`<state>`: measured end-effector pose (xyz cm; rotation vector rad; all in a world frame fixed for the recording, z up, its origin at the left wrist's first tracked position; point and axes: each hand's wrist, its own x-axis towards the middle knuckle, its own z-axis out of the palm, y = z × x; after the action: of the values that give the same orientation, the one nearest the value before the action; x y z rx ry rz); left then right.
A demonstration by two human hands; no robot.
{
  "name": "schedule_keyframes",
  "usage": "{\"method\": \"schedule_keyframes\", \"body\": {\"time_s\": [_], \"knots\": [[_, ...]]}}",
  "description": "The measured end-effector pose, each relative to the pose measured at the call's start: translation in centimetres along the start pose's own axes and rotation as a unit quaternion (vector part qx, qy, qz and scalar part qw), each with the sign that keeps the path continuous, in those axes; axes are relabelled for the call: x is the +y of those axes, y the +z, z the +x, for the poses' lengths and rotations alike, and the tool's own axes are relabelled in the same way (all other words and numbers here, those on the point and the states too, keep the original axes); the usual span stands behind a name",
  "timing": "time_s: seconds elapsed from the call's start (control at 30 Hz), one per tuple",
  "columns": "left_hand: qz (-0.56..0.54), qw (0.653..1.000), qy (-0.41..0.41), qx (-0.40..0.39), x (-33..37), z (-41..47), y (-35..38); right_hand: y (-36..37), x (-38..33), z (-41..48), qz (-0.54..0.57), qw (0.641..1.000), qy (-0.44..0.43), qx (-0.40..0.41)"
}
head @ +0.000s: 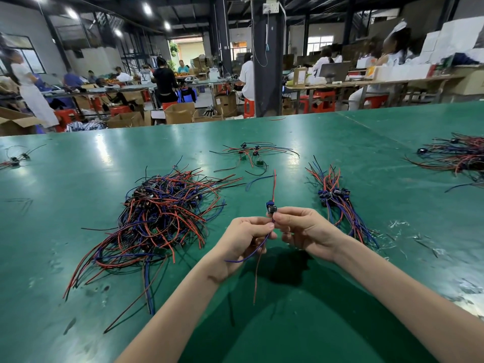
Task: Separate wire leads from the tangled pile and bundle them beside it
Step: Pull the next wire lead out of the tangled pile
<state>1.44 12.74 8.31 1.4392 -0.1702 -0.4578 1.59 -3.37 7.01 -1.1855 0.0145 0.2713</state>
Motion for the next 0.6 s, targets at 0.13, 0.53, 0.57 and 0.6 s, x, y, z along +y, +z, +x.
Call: {"method": "schedule_keyframes", "body": {"time_s": [0.13,0.53,0.57,0.6], "knots": [[0.023,1.0,0.015,0.008,-0.06,0.04,0.0,-0.04,-0.06,-0.11,0.001,1.0,0.003,-0.011],[0.029,0.999,0.019,-0.014,-0.35,-0.11,0.3,-0.02,0.07,-0.14,-0.031,0.999,0.012,-0.022],[0.026,0.999,0.019,-0.014,-0.38,-0.13,0.39,0.0,0.1,-0.1,-0.028,1.0,0.004,-0.009],[0.024,0.999,0.02,-0.011,-0.38,-0.13,0.46,0.01,0.14,-0.07,-0.026,1.0,-0.004,0.001]]}}
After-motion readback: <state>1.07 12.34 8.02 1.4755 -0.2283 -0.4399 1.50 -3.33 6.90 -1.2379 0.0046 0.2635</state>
